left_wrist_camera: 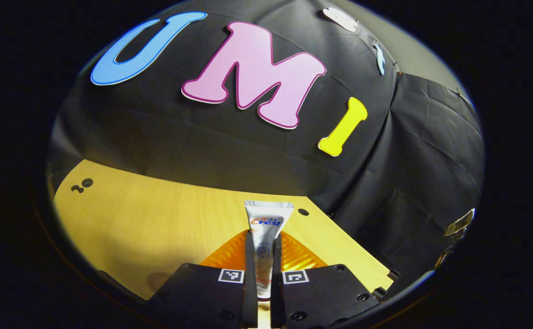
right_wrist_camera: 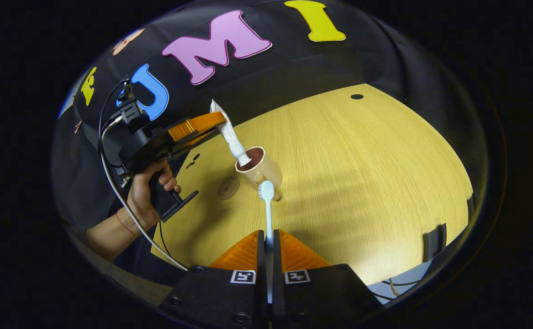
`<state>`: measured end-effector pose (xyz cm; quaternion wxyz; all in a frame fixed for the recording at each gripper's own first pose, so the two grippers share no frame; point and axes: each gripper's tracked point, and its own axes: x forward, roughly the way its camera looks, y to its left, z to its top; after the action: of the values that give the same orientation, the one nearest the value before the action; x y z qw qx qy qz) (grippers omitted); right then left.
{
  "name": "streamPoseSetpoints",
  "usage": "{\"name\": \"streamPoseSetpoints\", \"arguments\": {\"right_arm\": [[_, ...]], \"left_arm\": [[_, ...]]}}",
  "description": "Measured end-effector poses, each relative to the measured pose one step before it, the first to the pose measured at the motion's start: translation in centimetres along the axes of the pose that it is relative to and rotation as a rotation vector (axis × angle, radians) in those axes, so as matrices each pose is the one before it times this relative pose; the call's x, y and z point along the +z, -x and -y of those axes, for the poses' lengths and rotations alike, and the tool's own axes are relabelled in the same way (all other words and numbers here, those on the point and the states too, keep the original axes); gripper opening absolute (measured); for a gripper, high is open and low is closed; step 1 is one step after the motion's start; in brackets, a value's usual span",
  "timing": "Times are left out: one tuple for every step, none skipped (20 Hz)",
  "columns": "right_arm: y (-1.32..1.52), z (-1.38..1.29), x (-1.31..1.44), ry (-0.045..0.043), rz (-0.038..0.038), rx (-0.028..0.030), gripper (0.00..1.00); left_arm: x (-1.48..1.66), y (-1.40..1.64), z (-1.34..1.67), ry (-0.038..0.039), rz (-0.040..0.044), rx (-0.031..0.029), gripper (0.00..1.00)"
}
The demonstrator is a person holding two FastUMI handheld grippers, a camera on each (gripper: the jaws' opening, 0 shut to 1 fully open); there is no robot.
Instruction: Put the toothbrush and toothpaste on the desktop into the cup, then pick up the cup and place it on the coaster on the desktop.
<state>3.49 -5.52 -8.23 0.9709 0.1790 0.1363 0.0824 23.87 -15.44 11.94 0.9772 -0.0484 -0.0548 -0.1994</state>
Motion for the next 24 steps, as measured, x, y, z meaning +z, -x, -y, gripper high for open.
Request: {"name": "streamPoseSetpoints", "arguments": {"right_arm": [[-0.047, 0.268, 0.034, -0.00171, -0.00154, -0.00084, 0.08], [-0.014, 0.181, 0.015, -0.00135, -0.00039, -0.00033, 0.08], [-0.011, 0.173, 0.029, 0.00079, -0.00034, -0.00191, 0.08], [0.057, 0.103, 0.085, 0.00057, 0.00050, -0.00217, 0.08], [0.018, 0.228, 0.026, -0.00017, -0.00034, -0.00177, 0.08], [0.107, 0.210, 0.074, -0.00030, 0.00087, -0.00176, 0.08], [-0.011, 0.097, 0.145, -0.00090, 0.00083, -0.00029, 0.08], [-0.199, 0.083, 0.226, 0.00019, 0.00163, -0.00038, 0.08], [-0.102, 0.030, 0.234, 0.00232, 0.00088, -0.00048, 0.08], [-0.155, 0.115, 0.227, 0.00215, 0.00144, -0.00143, 0.08], [-0.194, -0.048, 0.349, -0.00022, 0.00160, 0.00136, 0.08], [-0.190, 0.034, 0.144, -0.00090, 0.00186, 0.00030, 0.08], [-0.188, -0.057, 0.068, -0.00074, 0.00070, 0.00157, 0.08], [0.071, -0.025, -0.197, 0.00085, 0.00168, 0.00090, 0.08], [0.081, -0.025, -0.065, 0.00075, 0.00042, 0.00216, 0.08], [0.235, 0.023, -0.100, -0.00014, 0.00165, 0.00135, 0.08], [0.077, 0.031, 0.010, -0.00004, 0.00185, 0.00101, 0.08], [-0.033, -0.057, 0.053, -0.00007, 0.00104, 0.00081, 0.08], [-0.040, 0.011, 0.168, 0.00021, 0.00128, 0.00007, 0.08], [-0.040, -0.090, 0.193, -0.00015, 0.00051, 0.00161, 0.08], [-0.103, -0.072, 0.073, -0.00048, 0.00065, 0.00139, 0.08], [-0.090, -0.019, 0.163, -0.00102, 0.00056, 0.00198, 0.08], [-0.034, -0.073, 0.134, -0.00136, 0.00164, 0.00105, 0.08], [-0.049, -0.096, 0.138, -0.00229, 0.00199, 0.00401, 0.08]], "left_arm": [[-0.300, -0.209, 0.063, -0.00592, -0.00677, 0.00075, 0.16], [-0.438, -0.118, 0.033, -0.00425, -0.00682, 0.00020, 0.16], [-0.354, -0.169, -0.011, -0.00369, -0.00914, 0.00073, 0.16], [-0.575, -0.145, 0.074, -0.00382, -0.01086, 0.00063, 0.16], [-0.573, -0.159, 0.033, -0.00316, -0.01195, 0.00241, 0.16], [-0.677, -0.174, -0.067, -0.00279, -0.01243, 0.00278, 0.16], [-0.395, -0.077, -0.190, -0.00580, -0.00767, 0.00964, 0.16], [-0.484, -0.109, -0.027, -0.00155, -0.01138, 0.00316, 0.16], [-0.421, -0.041, -0.003, 0.00053, -0.01266, 0.00127, 0.16], [-0.635, -0.081, -0.042, -0.00062, -0.01577, 0.00032, 0.17], [-0.437, -0.021, -0.128, -0.00241, -0.01379, 0.00414, 0.24], [-0.480, -0.031, -0.021, -0.00176, -0.01224, 0.00178, 0.20], [-0.311, -0.032, 0.020, -0.00131, -0.01002, -0.00066, 0.21], [-0.545, 0.131, 0.004, 0.00018, -0.01142, -0.00206, 0.22], [-0.432, -0.011, -0.018, -0.00063, -0.01280, -0.00081, 0.24], [-0.554, -0.135, -0.052, -0.00158, -0.01410, 0.00134, 0.25], [-0.340, -0.113, -0.019, -0.00351, -0.01089, 0.00143, 0.27], [-0.418, 0.006, 0.126, -0.00288, -0.01122, -0.00275, 0.27], [-0.305, 0.159, -0.010, -0.00230, -0.00711, -0.00079, 0.29], [-0.225, 0.101, 0.109, -0.00150, -0.00654, -0.00452, 0.30], [-0.224, 0.057, -0.059, -0.00620, -0.00755, 0.00548, 0.37], [-0.218, 0.088, -0.107, -0.00805, -0.00395, 0.00603, 0.40], [0.129, 0.071, -0.021, -0.00547, 0.00238, 0.00292, 0.35], [-0.039, 0.106, 0.092, -0.00057, -0.00351, -0.00233, 0.35]]}}
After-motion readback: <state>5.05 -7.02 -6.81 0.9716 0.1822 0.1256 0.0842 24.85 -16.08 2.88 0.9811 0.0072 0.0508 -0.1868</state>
